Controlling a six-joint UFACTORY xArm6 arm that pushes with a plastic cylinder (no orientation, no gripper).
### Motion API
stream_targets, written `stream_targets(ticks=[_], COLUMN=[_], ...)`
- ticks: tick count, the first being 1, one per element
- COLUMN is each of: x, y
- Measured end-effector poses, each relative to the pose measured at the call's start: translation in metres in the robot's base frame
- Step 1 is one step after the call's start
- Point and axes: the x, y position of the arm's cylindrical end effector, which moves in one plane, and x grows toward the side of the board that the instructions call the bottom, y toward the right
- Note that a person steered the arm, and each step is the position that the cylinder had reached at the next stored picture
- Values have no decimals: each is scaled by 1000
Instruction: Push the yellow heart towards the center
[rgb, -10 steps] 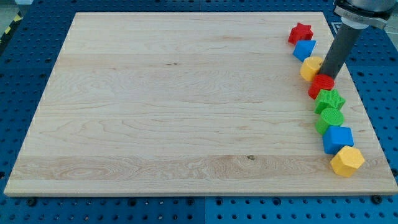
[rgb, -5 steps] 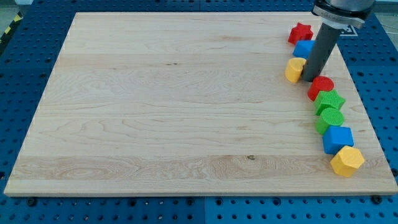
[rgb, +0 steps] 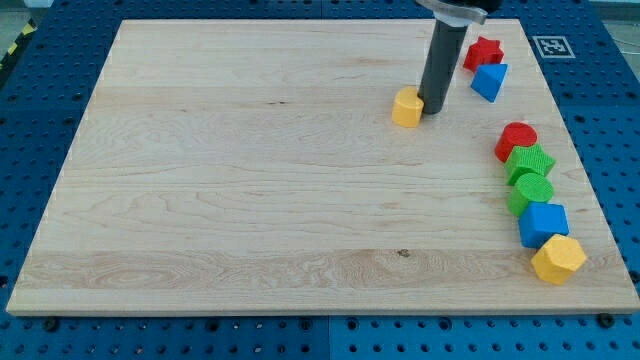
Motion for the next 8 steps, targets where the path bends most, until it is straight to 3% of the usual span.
stream_targets(ticks=[3,7,8], x=[12,12,12], y=[-23,-128,-128])
